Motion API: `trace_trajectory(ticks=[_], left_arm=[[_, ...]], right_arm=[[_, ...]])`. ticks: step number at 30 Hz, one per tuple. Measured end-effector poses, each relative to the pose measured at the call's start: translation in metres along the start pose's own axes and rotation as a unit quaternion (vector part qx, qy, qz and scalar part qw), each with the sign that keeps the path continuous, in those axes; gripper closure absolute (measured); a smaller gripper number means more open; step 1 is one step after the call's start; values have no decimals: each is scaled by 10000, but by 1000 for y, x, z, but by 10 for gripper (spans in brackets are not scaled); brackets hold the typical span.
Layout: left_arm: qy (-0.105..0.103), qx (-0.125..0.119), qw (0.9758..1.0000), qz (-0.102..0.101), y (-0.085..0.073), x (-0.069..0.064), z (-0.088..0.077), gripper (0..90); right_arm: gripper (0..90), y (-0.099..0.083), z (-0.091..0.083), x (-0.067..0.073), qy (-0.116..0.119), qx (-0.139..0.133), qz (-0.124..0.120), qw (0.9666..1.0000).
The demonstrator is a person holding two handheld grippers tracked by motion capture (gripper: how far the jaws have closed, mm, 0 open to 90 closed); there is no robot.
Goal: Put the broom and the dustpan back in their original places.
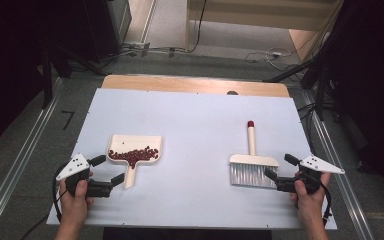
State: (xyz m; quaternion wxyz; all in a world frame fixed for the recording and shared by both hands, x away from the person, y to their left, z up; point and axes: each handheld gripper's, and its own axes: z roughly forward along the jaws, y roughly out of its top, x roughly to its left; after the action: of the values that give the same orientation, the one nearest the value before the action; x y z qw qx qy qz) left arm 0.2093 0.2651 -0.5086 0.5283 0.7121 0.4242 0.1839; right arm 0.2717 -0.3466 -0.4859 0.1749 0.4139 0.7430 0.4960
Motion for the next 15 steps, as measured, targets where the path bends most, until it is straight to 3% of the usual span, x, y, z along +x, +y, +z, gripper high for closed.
trace_trajectory(ticks=[8, 11, 15], left_arm=[[65, -50, 9999, 68, -3, 5, 0, 0], [26, -152, 9998, 100, -6, 5, 0, 0], [-16, -360, 9993, 81, -9, 5, -3, 0]], right_arm=[[0, -19, -18, -15, -81, -2, 21, 10000], [0, -25, -24, -24, -199, -40, 49, 9998], [0, -29, -27, -30, -129, -228, 199, 9995]])
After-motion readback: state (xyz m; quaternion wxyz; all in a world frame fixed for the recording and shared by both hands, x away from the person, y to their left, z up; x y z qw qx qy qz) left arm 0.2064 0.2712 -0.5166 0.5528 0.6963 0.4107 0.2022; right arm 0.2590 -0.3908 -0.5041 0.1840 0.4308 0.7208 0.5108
